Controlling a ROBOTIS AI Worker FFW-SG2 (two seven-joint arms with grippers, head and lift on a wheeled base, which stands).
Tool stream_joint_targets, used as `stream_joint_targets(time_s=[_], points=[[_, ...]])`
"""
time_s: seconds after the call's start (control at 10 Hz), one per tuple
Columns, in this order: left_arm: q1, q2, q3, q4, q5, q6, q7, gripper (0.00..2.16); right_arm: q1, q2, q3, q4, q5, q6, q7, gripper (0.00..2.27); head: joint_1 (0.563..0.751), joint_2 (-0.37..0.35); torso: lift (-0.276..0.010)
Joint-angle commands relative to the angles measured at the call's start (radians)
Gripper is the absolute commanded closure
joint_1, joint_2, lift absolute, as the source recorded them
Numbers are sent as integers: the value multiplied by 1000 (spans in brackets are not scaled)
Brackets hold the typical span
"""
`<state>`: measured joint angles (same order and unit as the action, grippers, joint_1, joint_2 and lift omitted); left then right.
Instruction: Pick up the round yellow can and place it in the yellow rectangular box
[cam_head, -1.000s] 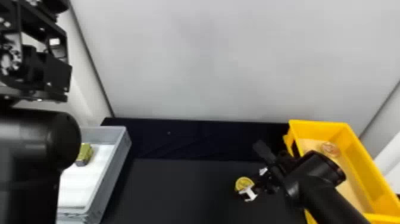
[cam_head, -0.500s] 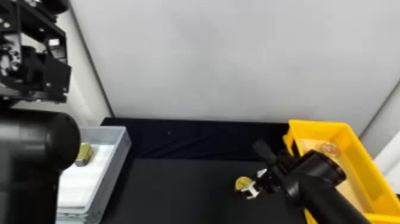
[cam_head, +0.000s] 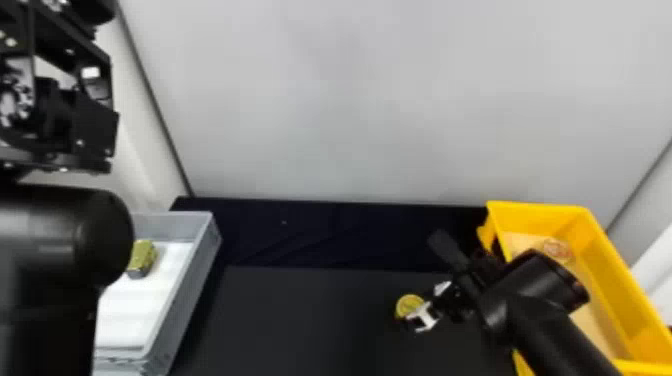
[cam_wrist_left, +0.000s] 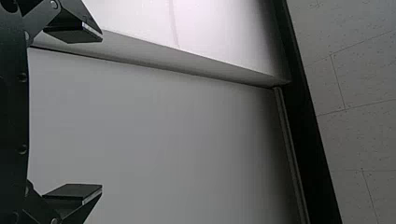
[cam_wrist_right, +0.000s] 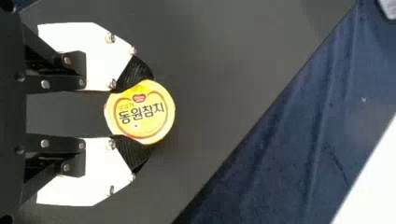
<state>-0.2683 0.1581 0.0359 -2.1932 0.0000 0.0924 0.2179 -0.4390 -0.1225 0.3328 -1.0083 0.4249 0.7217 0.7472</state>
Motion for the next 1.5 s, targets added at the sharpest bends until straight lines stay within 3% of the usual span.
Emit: stream_joint_targets(time_s=[0.0,0.3,0.5,0.8,1.4], points=[[8,0,13,-19,0,21,0,140,83,-34,-57,-322,36,165,17,848,661,54,-2],[6,8,19,-36,-2,47,-2,139,100,-48,-121,-671,103,316,51,848,661,54,-2],[4,15,21,-39,-3,55,-3,140,48,-49,-143,-856,120,373,6,848,661,54,-2],[4,31,21,-42,-3,61,-3,139,-32,-57,-173,-978,135,408,-55,848,661,54,-2],[-8,48,19,-42,-5,75,-9,139,-113,-166,-275,-1079,183,426,-141,848,661,54,-2]])
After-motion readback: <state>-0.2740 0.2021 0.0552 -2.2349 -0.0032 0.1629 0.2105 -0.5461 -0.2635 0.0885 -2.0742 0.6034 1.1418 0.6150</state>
